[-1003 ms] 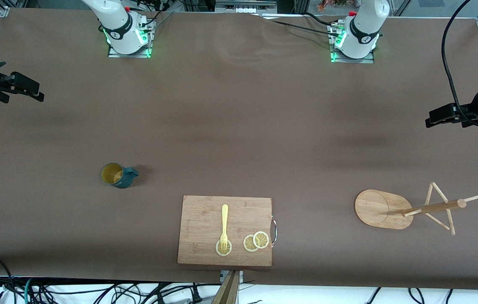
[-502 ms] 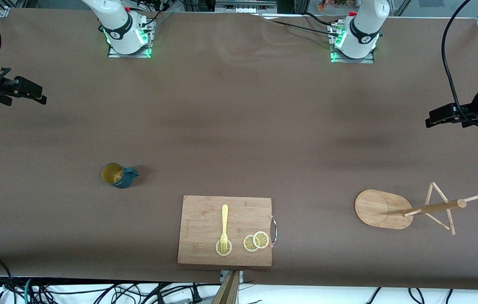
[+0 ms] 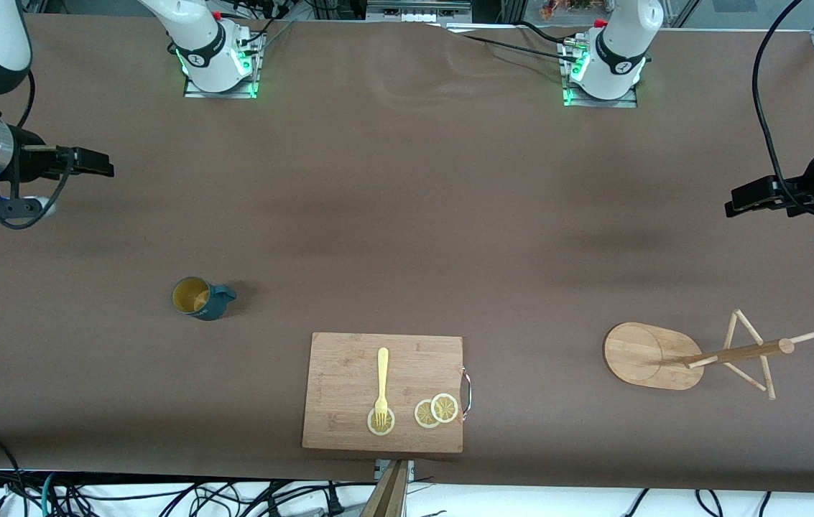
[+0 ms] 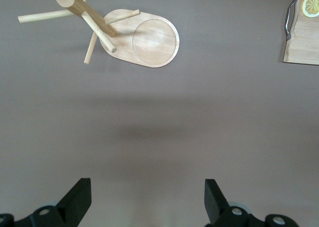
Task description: Pass cup and hang on rack
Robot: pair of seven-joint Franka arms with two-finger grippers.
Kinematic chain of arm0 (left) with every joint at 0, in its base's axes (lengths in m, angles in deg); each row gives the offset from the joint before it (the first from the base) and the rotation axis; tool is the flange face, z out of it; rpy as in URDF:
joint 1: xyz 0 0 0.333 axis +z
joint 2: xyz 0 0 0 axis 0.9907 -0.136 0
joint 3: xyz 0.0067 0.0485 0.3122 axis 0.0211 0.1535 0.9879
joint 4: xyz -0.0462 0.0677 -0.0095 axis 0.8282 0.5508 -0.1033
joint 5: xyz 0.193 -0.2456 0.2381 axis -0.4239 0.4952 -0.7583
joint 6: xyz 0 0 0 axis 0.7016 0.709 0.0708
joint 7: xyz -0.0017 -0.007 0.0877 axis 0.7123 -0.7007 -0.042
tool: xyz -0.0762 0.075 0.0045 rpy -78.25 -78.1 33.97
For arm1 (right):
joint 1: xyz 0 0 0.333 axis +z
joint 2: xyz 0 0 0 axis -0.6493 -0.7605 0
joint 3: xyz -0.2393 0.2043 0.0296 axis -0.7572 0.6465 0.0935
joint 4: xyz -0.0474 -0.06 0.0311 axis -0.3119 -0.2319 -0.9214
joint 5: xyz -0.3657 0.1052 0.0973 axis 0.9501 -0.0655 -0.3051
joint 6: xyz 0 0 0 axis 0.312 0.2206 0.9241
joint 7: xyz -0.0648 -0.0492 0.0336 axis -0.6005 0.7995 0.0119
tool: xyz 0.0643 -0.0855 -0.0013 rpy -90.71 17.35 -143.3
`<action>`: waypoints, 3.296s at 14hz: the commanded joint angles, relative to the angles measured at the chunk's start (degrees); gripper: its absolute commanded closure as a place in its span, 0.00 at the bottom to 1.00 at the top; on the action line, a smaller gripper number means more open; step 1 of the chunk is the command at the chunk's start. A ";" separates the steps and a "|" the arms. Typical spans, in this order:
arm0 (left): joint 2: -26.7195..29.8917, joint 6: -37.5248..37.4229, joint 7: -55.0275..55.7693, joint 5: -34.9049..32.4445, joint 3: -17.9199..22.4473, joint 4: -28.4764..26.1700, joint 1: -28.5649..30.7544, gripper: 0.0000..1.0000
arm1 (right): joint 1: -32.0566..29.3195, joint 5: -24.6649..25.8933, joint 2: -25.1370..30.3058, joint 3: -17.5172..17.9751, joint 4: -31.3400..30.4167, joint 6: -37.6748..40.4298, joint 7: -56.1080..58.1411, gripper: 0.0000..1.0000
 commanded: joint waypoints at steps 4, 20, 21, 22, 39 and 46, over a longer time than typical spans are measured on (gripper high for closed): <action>-0.98 -0.51 -0.78 -1.35 0.16 2.05 -0.35 0.00 | 0.19 0.60 4.21 0.01 -14.72 -22.25 -4.19 0.00; -0.19 -0.42 -1.40 -1.35 0.07 1.17 -1.23 0.00 | 2.21 0.51 -14.93 1.41 -19.84 -66.23 -3.93 0.04; 0.16 -0.51 -1.22 -1.87 0.07 0.99 -1.84 0.00 | 2.21 0.51 -15.38 1.41 -21.59 -69.21 -3.66 0.07; 0.60 -0.51 -1.39 -1.88 0.16 0.73 -2.54 0.00 | 2.21 0.60 -15.47 1.41 -23.44 -72.11 -3.57 0.13; 5.26 -0.68 -19.92 -1.08 0.25 -9.12 -3.86 0.00 | 2.56 0.60 -15.47 3.69 -24.61 -82.55 3.02 1.00; 3.60 -0.42 -33.79 2.51 0.16 -11.31 -3.69 0.00 | 4.83 0.16 -15.20 7.48 -5.13 -44.53 -1.09 1.00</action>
